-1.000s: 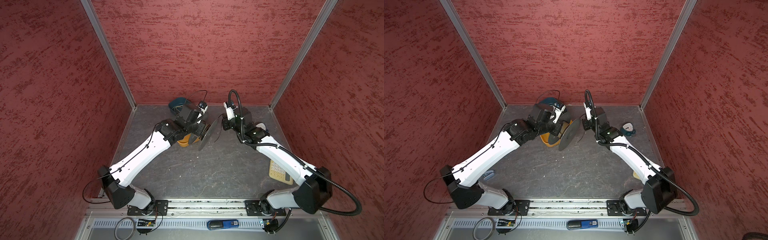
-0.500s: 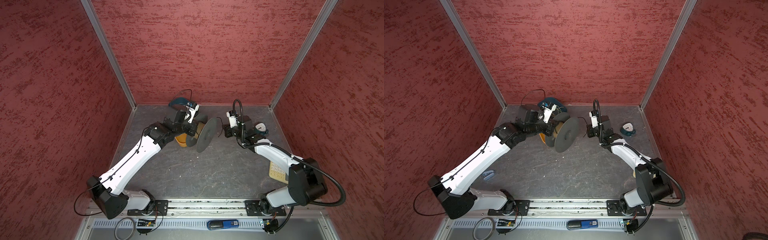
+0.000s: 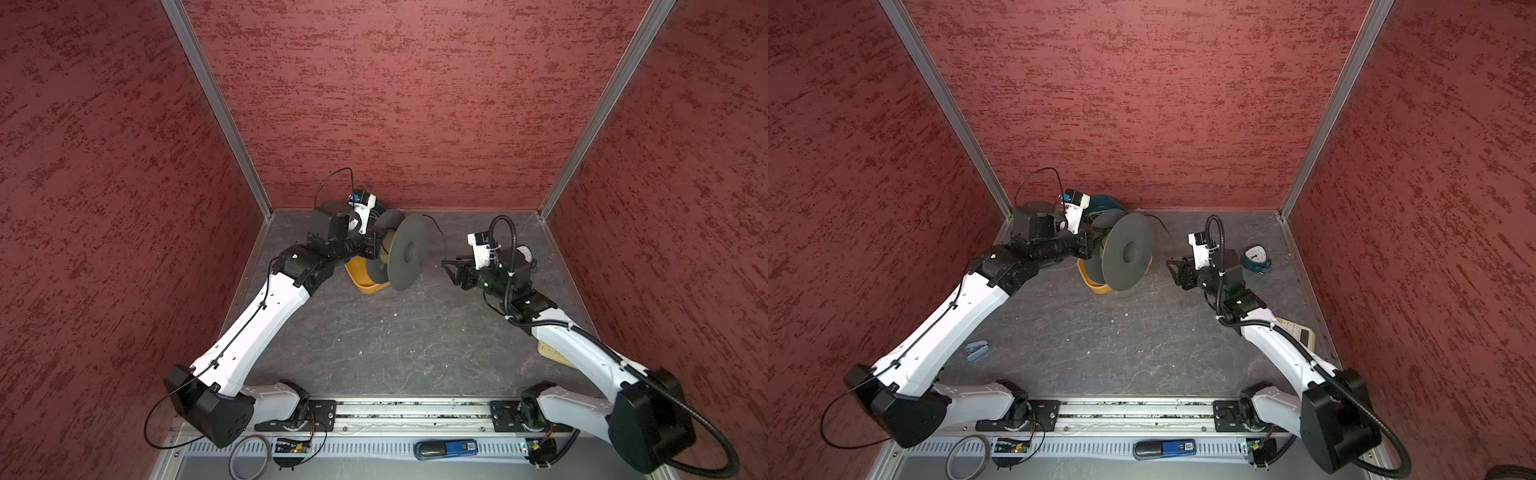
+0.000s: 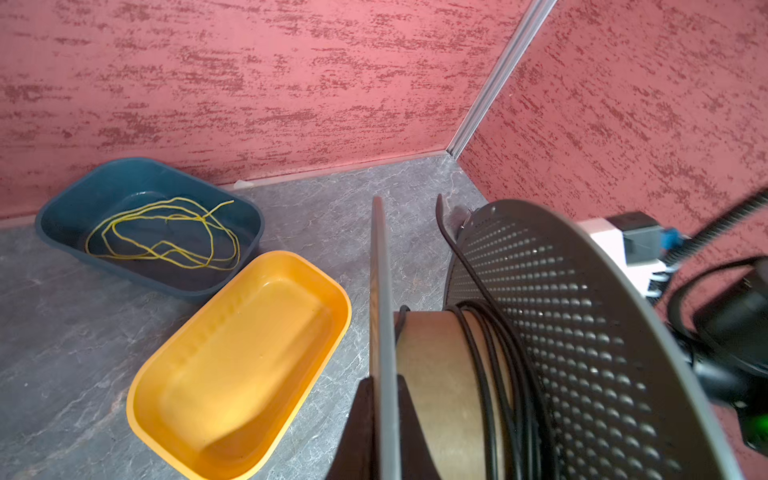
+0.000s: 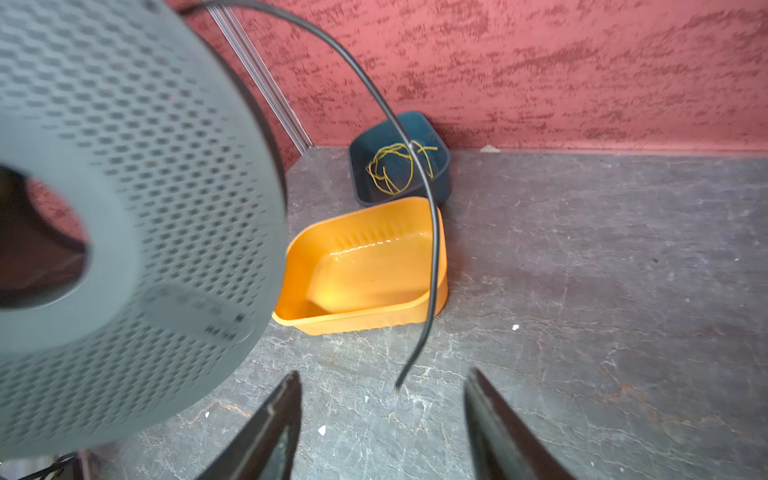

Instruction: Wrap the cables

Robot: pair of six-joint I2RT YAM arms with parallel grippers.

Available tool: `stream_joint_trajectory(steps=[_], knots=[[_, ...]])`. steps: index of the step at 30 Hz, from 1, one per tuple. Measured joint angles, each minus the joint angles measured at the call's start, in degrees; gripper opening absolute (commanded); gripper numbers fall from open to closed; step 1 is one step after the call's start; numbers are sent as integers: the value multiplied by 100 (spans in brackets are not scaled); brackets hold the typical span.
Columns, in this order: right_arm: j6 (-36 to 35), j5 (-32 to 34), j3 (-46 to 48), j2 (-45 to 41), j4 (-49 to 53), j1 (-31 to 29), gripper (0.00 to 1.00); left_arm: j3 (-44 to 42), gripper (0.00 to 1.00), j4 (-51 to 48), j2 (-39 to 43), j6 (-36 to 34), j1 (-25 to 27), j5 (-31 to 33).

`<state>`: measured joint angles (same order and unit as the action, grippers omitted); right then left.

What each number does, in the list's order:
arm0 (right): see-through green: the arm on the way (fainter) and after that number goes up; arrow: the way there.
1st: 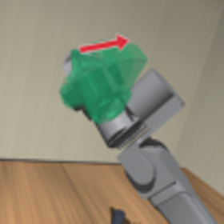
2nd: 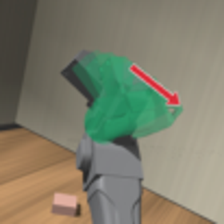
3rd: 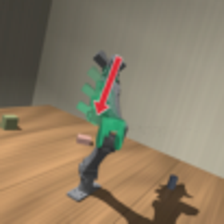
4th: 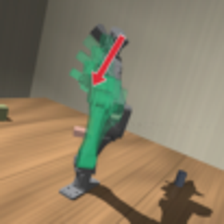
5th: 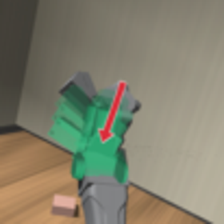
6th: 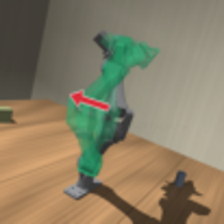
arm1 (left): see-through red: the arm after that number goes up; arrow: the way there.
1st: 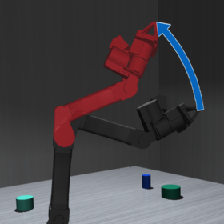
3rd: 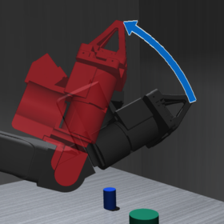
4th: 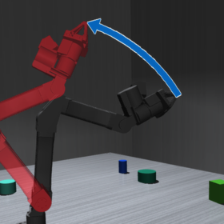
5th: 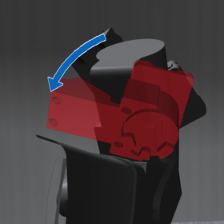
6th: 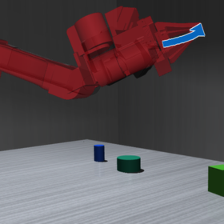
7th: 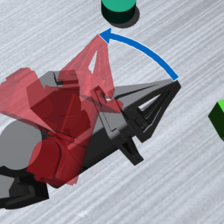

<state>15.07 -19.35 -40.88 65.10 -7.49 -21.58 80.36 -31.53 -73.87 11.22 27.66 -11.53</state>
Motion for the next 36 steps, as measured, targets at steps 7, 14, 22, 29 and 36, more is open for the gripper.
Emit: stream_joint_trajectory(steps=[7,14,22,29,36], knots=[[192,114,81,-212,63,116,71,-2,0,153,0,142,-87,-234],[472,-61,81,83,24,501,63,-2,0,205,-7,205,-101,-393],[787,-728,81,520,-505,660,47,-118,0,306,-7,249,-116,-597],[1025,-1368,2,938,-986,708,42,-240,0,372,-7,284,-179,-684],[1276,-1803,-68,1405,-1416,713,28,-280,0,509,-7,356,-205,-807]])
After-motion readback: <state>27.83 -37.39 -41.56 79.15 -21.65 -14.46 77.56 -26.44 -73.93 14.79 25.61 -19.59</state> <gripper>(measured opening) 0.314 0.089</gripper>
